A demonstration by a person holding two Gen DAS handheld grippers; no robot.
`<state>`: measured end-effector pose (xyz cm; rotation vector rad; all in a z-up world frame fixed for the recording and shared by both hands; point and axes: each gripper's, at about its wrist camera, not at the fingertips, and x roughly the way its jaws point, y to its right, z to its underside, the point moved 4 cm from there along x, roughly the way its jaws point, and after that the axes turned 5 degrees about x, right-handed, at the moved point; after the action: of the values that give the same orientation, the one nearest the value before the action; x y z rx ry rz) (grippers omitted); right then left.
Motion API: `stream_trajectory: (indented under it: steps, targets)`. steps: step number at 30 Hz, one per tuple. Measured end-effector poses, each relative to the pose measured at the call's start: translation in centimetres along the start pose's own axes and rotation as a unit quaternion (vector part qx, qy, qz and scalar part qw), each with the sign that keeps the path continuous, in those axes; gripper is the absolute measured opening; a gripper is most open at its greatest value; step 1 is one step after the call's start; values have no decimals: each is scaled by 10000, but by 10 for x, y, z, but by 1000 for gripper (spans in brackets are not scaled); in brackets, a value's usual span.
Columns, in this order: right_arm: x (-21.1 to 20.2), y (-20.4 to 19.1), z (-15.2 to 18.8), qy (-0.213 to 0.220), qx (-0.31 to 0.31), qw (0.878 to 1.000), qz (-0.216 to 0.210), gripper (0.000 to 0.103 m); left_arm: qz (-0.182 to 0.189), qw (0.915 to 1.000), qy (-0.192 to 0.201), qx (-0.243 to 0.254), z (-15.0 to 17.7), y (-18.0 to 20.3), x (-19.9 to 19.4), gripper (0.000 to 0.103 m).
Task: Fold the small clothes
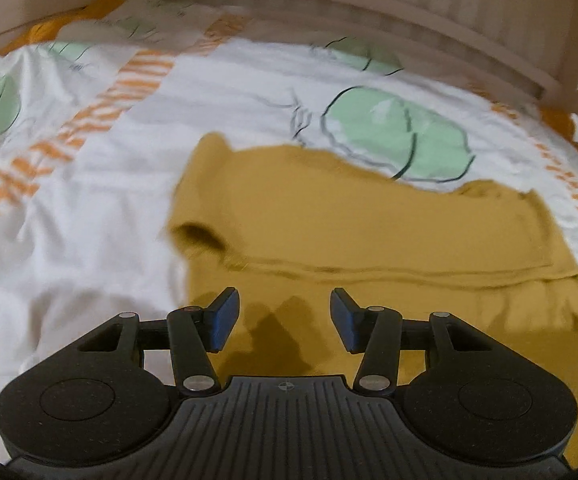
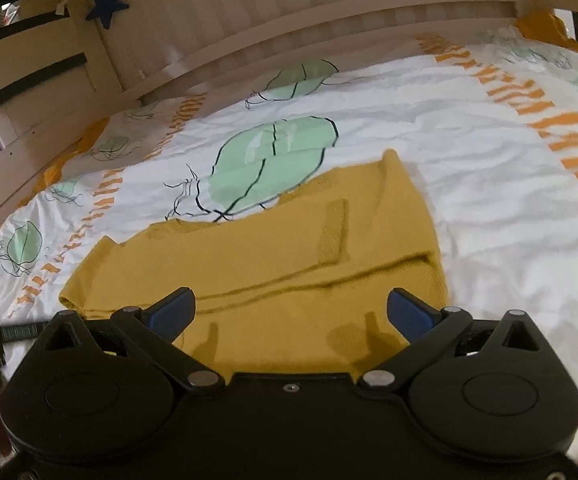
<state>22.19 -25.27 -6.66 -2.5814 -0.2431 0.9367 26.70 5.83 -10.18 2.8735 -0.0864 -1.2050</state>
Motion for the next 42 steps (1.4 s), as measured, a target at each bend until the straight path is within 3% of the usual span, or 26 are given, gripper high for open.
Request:
stream_trajectory:
  steps: [5, 10, 19, 22, 23, 24, 26, 30, 34, 38, 42]
  targets:
    - [18, -8, -18, 6, -146, 9999, 14, 95, -94, 9999, 17, 74, 15, -1, 11, 49]
    - [40, -7, -28, -115, -137, 9998, 100, 90, -191, 9987, 394, 250, 34, -1, 12, 52]
    - [74, 6, -27, -468, 200, 9986, 165, 75, -248, 9979, 503, 314, 37, 1, 18, 56]
    - [81, 6, -25, -584, 238, 9979, 169, 55, -234, 9980, 496, 314, 37, 1, 19, 57]
    - [83, 5, -24, -620, 218, 9977, 172, 33, -214, 9981, 497, 290, 37, 1, 19, 57]
    - [84, 3, -25, -666, 203, 9974, 170, 17, -193, 9982, 499, 268, 37, 0, 19, 57]
    - [84, -2, -27, -748, 174, 9970, 112, 16, -176, 9983, 499, 249, 37, -1, 19, 57]
    - [63, -19, -43, -469, -330, 9984, 24, 16, -169, 9983, 500, 239, 37, -1, 19, 57]
    - [48, -5, -62, -162, -406, 9985, 331, 16, -160, 9984, 499, 231, 37, -1, 19, 57]
    - [59, 21, -60, -404, -173, 9971, 614, 17, -156, 9984, 490, 233, 37, -1, 19, 57]
    - [74, 26, -44, -644, -257, 9941, 832, 27, -156, 9984, 484, 236, 37, -1, 19, 57]
